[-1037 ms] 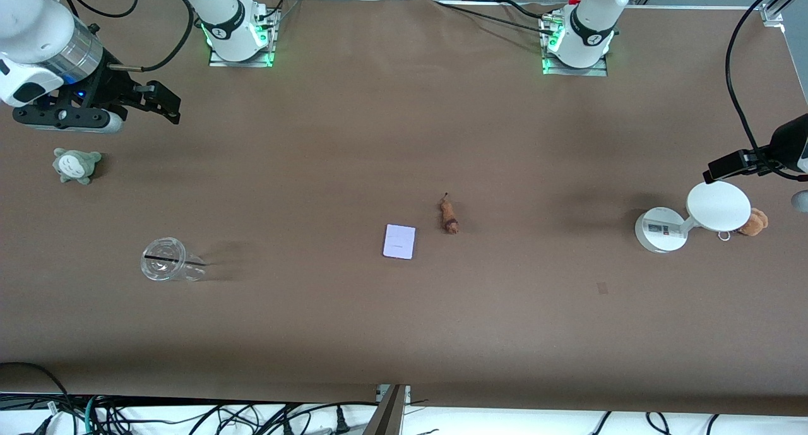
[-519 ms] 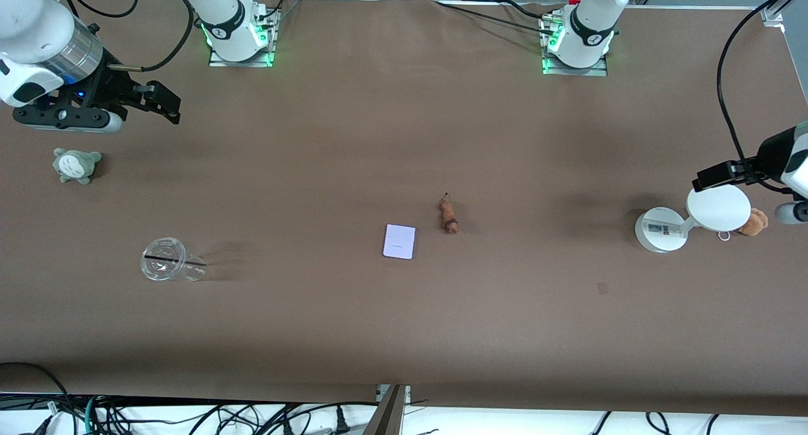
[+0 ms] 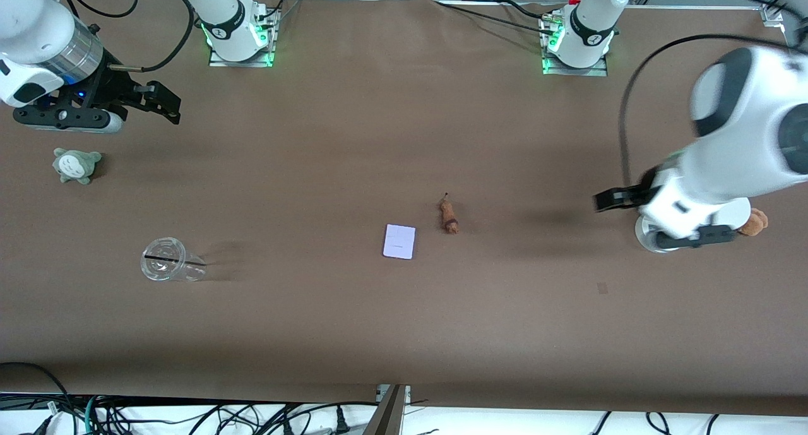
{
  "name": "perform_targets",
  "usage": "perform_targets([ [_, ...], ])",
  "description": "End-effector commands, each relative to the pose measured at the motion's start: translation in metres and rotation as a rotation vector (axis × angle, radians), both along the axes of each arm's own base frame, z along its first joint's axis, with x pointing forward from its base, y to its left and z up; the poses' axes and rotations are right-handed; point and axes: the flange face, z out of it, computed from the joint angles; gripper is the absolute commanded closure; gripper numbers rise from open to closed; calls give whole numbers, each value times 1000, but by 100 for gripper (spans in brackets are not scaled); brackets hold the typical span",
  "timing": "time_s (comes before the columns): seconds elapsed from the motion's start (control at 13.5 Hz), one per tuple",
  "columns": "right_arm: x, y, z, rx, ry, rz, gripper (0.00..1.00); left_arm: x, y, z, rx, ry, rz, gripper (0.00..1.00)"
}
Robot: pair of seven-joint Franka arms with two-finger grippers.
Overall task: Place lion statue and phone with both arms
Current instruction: 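Reach the left gripper toward the brown lion statue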
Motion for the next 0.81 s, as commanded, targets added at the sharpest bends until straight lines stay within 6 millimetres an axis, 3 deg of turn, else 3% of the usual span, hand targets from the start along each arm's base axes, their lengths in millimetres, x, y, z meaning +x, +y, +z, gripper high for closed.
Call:
perform_targets([
  [0.0,-1,-1,2,8,-6,6,0,12,-42,-27,-53,-18,7,0],
  [0.3,3,0,-4,7,-3,5,0,4,-147,-109,-60,-28,-6,0],
  [0.59,4,1,-8,7,-3,8,0,-5,-200,-160,-82,-61,-1,0],
  [0.74,14,8,-25,4,10,15,0,-18,-220,-189,-70,-52,-19,0],
])
